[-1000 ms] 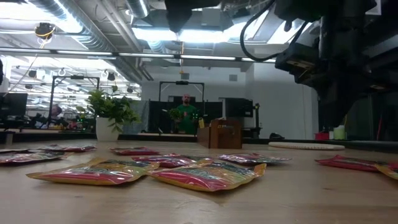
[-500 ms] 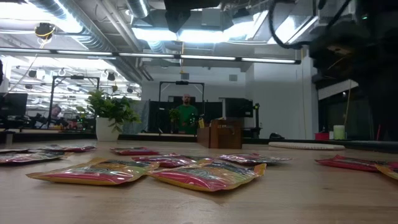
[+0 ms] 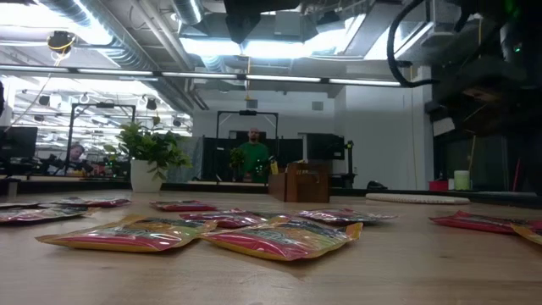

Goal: Pick & Place Tea
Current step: Put the red tea bag into the middle section of the wooden organizer

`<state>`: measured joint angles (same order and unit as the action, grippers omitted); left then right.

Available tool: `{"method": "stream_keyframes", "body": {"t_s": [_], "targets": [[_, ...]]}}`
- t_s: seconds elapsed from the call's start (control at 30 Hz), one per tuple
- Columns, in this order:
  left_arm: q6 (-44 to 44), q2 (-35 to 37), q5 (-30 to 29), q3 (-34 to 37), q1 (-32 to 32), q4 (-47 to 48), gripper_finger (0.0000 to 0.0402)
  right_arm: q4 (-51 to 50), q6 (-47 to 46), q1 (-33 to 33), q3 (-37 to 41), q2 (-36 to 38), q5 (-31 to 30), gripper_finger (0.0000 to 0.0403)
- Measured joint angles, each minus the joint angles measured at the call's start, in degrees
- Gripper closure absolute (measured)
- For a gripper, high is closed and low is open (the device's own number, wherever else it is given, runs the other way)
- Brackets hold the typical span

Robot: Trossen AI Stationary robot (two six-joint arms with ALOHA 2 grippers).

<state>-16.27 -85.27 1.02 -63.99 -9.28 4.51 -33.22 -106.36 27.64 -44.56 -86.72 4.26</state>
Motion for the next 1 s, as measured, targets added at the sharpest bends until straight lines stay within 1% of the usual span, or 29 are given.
{"method": "stream_keyframes", "body": {"t_s": [0.17, 0.57, 0.7, 1.0], "targets": [[0.0, 0.0, 0.0, 0.0, 0.0, 0.0, 0.0309, -1.9, 0.2, 0.0, 0.0, 0.0, -0.4, 0.0401], [1.2, 0.0, 0.0, 0.0, 0.2, 0.0, 0.0309, -2.6, 0.4, -0.3, 0.0, 0.0, -4.6, 0.0402], [1.2, 0.0, 0.0, 0.0, 0.2, 0.0, 0.0309, -2.5, 1.8, -1.0, 0.0, -0.8, -4.6, 0.0402], [1.0, 0.0, 0.0, 0.0, 0.2, 0.0, 0.0309, -2.0, 3.3, -1.7, -0.2, -5.4, -3.3, 0.0402]]}}
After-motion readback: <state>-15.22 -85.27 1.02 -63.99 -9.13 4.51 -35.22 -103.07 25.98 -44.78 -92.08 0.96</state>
